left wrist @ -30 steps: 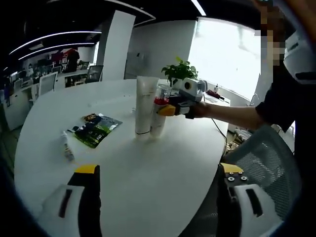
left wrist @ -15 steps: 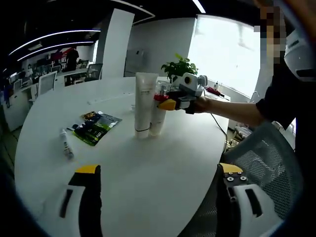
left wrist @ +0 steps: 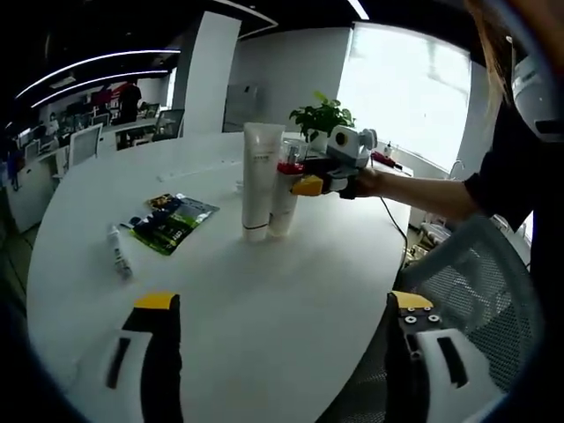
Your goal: Arrange the skincare products in the storage area until every visible bottle or jar stands upright without overlapping.
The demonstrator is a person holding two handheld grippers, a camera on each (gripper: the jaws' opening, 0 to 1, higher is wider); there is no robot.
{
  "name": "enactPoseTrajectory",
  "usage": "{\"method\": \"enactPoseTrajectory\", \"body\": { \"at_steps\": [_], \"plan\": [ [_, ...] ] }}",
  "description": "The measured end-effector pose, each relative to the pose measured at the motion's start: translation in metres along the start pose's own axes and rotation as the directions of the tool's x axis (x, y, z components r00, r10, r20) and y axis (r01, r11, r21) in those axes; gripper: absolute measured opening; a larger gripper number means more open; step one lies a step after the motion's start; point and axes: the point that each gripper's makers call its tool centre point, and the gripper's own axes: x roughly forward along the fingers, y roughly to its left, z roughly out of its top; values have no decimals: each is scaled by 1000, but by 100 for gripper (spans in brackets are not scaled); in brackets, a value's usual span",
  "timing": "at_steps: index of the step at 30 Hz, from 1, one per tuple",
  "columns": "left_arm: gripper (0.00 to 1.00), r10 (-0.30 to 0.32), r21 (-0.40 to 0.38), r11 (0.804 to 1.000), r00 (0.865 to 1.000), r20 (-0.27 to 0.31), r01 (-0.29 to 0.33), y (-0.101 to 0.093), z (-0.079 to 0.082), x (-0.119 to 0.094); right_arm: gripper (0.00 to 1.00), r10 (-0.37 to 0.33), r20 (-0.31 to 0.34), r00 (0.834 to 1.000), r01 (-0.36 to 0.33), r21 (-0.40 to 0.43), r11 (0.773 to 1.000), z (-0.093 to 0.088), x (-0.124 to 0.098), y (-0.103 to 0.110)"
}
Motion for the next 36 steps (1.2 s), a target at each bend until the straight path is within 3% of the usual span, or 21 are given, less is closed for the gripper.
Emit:
{"method": "enactPoseTrajectory", "body": {
  "at_steps": [6, 14, 19, 26, 29, 34, 36],
  "plan": [
    [90, 25, -21, 999, 999, -21, -26, 8, -6, -1, 50, -45, -45, 998, 46, 42, 998, -4, -14, 5],
    [91, 61, -70, 996, 998, -15, -62, 18, -7, -2, 73, -141, -107, 984, 152, 103, 983, -1, -33, 8],
    [92, 63, -82, 995, 998, -21, -65, 18, -9, -1, 83, -191, -121, 974, 204, 107, 973, 12, -48, 12],
    [92, 81, -120, 989, 996, -24, -83, 24, -12, -2, 97, -299, -153, 942, 322, 155, 934, 27, -70, 26],
    [92, 88, -149, 985, 996, -15, -89, 25, -12, -7, 98, -338, -198, 920, 372, 172, 912, 26, -77, 34],
    [92, 109, -175, 979, 994, -7, -109, 27, -11, -15, 99, -388, -212, 897, 429, 203, 880, 33, -85, 48],
    [91, 122, -163, 979, 992, -14, -123, 27, -10, -18, 99, -432, -249, 867, 480, 183, 858, 31, -92, 49]
  ]
}}
